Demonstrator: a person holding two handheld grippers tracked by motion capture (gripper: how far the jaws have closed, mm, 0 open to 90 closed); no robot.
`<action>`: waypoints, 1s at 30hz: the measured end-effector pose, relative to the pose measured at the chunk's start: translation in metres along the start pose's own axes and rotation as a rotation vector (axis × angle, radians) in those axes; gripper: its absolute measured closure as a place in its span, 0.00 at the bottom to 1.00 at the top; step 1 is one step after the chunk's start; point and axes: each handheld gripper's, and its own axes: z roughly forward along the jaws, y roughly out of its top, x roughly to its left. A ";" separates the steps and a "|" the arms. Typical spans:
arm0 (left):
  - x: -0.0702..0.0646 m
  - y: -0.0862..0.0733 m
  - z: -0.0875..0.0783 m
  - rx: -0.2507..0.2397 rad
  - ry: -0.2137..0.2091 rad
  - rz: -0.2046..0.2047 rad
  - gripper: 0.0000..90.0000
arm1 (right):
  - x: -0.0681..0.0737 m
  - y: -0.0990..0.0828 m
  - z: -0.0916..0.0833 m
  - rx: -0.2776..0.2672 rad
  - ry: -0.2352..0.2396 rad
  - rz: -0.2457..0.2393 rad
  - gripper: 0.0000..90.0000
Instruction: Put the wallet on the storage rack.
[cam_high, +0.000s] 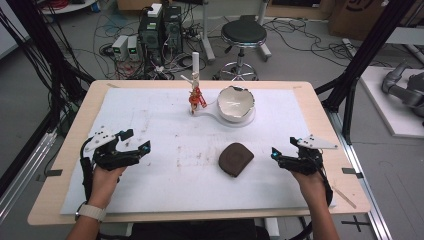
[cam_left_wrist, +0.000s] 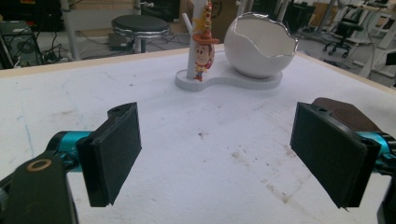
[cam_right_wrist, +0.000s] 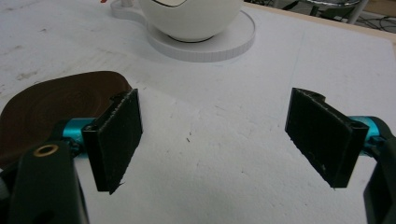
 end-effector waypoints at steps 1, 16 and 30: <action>0.000 0.000 0.001 -0.008 -0.005 0.001 0.18 | 0.000 0.000 0.001 0.005 0.003 0.002 0.21; 0.009 -0.014 -0.004 0.003 0.019 -0.079 0.18 | 0.011 -0.001 0.022 0.106 0.146 -0.001 0.21; 0.012 -0.022 0.002 0.037 0.006 -0.104 0.18 | 0.020 0.004 0.080 0.230 0.383 0.066 0.37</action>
